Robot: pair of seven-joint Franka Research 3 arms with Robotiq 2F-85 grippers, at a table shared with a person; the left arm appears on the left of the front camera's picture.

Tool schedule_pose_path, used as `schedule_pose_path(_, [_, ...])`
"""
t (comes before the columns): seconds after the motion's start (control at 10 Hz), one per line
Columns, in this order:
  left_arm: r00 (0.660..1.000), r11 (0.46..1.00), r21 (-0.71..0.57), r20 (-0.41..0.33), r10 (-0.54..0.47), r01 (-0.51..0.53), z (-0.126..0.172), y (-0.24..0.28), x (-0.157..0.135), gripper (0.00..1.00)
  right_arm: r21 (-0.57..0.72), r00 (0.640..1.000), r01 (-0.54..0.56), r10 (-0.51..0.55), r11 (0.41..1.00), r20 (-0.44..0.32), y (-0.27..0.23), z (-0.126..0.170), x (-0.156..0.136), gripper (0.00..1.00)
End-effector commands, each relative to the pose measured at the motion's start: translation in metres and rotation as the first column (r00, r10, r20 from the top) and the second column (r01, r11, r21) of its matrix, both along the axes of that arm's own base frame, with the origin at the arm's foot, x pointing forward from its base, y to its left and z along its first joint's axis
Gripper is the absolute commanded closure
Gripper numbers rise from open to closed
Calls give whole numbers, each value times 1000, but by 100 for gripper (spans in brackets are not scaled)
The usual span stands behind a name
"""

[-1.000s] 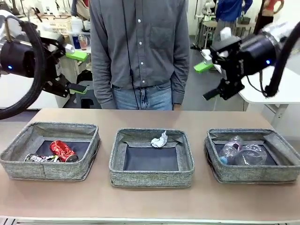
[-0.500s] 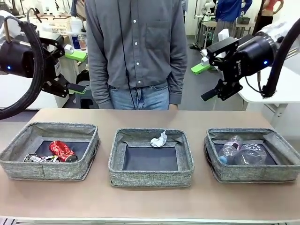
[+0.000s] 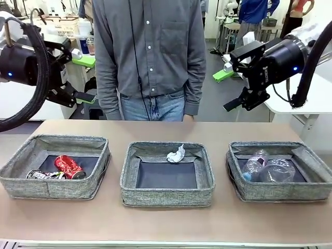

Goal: Sort the waste into the appropriate baskets.
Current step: Place the picked waste into the Fabric basket indicated by the person.

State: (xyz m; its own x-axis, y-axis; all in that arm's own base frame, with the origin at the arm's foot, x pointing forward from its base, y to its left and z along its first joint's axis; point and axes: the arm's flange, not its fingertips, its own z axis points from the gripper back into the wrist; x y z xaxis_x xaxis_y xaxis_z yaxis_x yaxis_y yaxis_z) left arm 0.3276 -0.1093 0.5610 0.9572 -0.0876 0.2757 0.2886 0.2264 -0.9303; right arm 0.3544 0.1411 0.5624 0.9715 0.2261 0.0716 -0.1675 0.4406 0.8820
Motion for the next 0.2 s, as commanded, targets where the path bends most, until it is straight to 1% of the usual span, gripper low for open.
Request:
schedule_pose_path(0.0, [1000, 1000, -14, 21, -10, 10, 0, 0, -1, 0, 7, 1000, -13, 13, 1000, 7, 0, 3, 3, 0])
schedule_pose_path(0.1, [1000, 1000, -14, 21, -10, 10, 0, 0, -1, 0, 7, 1000, -13, 13, 1000, 7, 0, 3, 3, 0])
